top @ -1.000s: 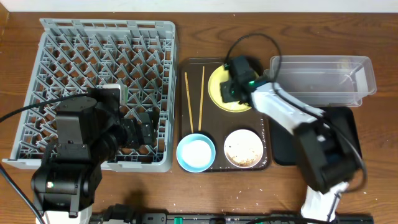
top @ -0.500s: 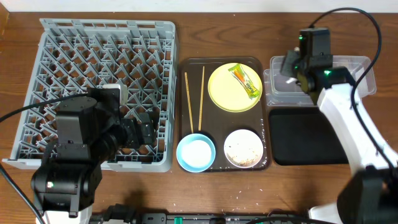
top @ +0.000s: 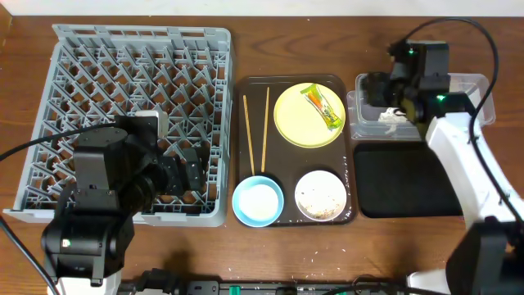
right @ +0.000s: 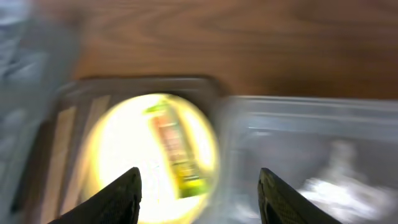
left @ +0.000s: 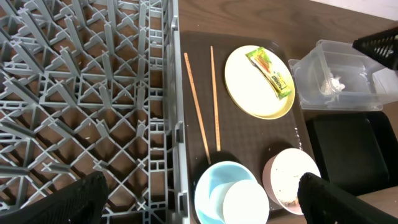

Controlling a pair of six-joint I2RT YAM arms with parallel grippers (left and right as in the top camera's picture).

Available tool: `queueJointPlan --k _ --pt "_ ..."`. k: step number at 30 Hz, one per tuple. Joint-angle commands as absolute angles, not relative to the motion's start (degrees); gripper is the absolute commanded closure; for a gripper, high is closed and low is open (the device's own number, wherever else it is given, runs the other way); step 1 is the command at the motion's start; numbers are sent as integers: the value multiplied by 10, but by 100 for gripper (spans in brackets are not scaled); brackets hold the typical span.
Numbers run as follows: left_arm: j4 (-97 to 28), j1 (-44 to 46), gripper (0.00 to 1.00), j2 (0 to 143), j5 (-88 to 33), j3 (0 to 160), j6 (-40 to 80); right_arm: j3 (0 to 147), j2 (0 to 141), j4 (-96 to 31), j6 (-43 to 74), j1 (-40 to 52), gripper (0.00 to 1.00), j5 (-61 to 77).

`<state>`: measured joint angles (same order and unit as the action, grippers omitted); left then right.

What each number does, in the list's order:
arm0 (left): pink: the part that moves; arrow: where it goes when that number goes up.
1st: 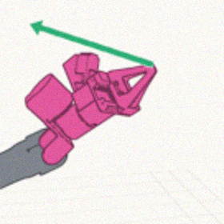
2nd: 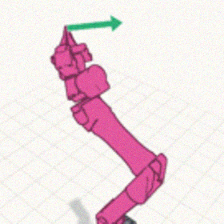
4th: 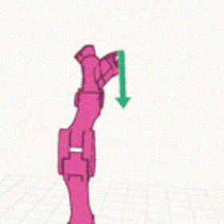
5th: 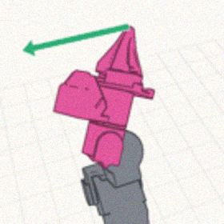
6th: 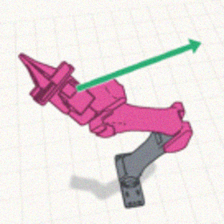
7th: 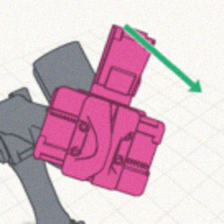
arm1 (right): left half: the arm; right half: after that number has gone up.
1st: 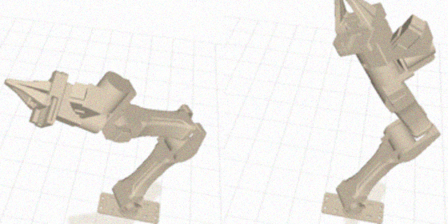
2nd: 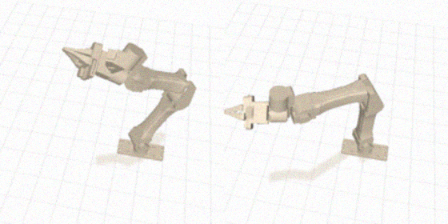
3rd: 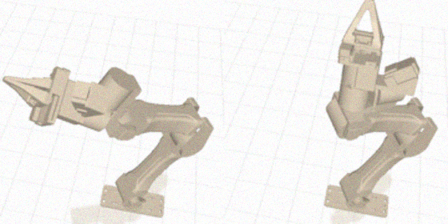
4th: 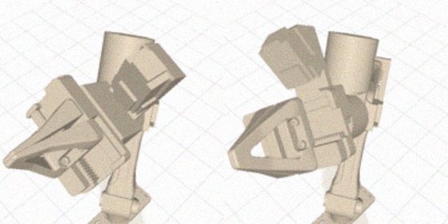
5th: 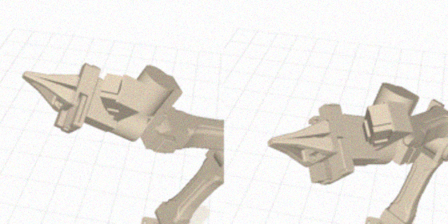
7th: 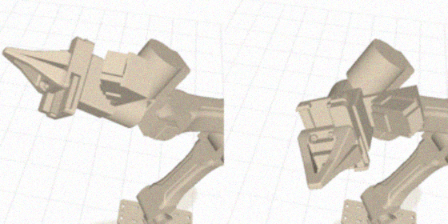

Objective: Sort waste into correct bins and load items into the dishwasher

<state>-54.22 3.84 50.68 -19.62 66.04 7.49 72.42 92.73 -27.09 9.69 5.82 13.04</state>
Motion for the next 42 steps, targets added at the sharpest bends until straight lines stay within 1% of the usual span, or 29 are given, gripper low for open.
queueJointPlan --k 1,3,6,8,10,12,14,15,17,18,20,22,26,32,38,42 --pt "-544 36 2 505 -205 670 74 720 945 -279 62 135 42 157" --pt "-544 36 2 505 -205 670 74 712 966 -270 62 166 43 96" --pt "-544 36 2 505 -205 670 74 709 1020 -234 61 202 46 -41" --pt "-544 36 2 505 -205 670 74 709 1064 -195 61 214 44 -116" --pt "-544 36 2 505 -205 670 74 709 1105 -152 61 216 42 -148" --pt "-544 36 2 505 -205 670 74 709 1142 -112 61 216 42 -150" --pt "-544 36 2 505 -205 670 74 709 1172 -81 61 211 46 -144" --pt "-544 36 2 505 -205 670 74 709 1185 -71 61 209 50 -131" --pt "-544 36 2 505 -205 670 74 709 1198 -69 61 208 68 -108" --pt "-544 36 2 505 -205 670 74 709 1200 -74 61 208 83 -80" --pt "-544 36 2 505 -205 670 74 709 1192 -78 61 212 98 -67" --pt "-544 36 2 505 -205 670 74 709 1164 -91 78 217 99 -66" --pt "-544 36 2 505 -205 670 74 709 1056 -150 170 204 99 -66" --pt "-544 36 2 505 -205 670 74 709 936 -239 311 141 99 -91" --pt "-544 36 2 505 -205 670 74 707 939 -308 443 36 99 -96" --pt "-543 36 2 505 -205 670 74 707 983 -307 462 -15 99 -87"
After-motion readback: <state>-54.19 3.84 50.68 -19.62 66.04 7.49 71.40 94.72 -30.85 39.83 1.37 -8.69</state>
